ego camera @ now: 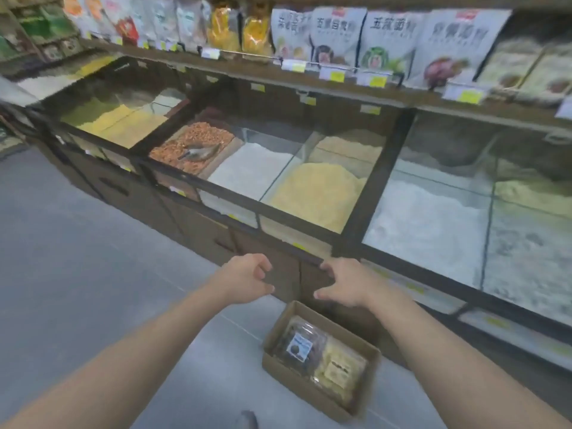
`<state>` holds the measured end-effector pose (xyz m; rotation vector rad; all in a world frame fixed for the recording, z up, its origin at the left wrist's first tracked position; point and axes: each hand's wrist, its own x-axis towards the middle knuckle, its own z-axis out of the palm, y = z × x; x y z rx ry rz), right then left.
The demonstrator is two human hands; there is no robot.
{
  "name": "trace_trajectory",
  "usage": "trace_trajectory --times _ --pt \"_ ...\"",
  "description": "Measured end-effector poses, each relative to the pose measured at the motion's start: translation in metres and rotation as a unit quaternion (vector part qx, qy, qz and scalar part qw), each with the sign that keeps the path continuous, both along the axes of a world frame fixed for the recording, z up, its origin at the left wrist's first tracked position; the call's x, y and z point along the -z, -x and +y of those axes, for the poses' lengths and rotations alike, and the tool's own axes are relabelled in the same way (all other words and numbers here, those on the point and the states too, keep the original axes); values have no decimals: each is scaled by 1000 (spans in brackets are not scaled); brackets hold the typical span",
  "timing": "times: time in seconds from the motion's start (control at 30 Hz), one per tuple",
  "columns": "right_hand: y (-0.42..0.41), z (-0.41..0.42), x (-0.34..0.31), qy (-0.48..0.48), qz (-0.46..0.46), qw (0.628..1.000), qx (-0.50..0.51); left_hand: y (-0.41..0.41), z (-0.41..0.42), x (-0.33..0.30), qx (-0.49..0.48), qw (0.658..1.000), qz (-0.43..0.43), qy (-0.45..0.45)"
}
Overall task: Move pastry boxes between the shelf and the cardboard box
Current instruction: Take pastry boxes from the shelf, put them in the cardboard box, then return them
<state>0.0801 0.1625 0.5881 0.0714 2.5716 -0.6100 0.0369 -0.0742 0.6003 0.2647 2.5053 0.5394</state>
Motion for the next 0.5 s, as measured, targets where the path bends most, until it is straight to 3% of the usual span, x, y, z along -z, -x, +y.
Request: trace_trajectory --times 0.23,0.5 --pt "-34 43 126 35 -93 980 174 44 79 125 119 987 -106 12" --pt "-72 51 361 100 -192 900 379 74 115 351 126 970 -204 43"
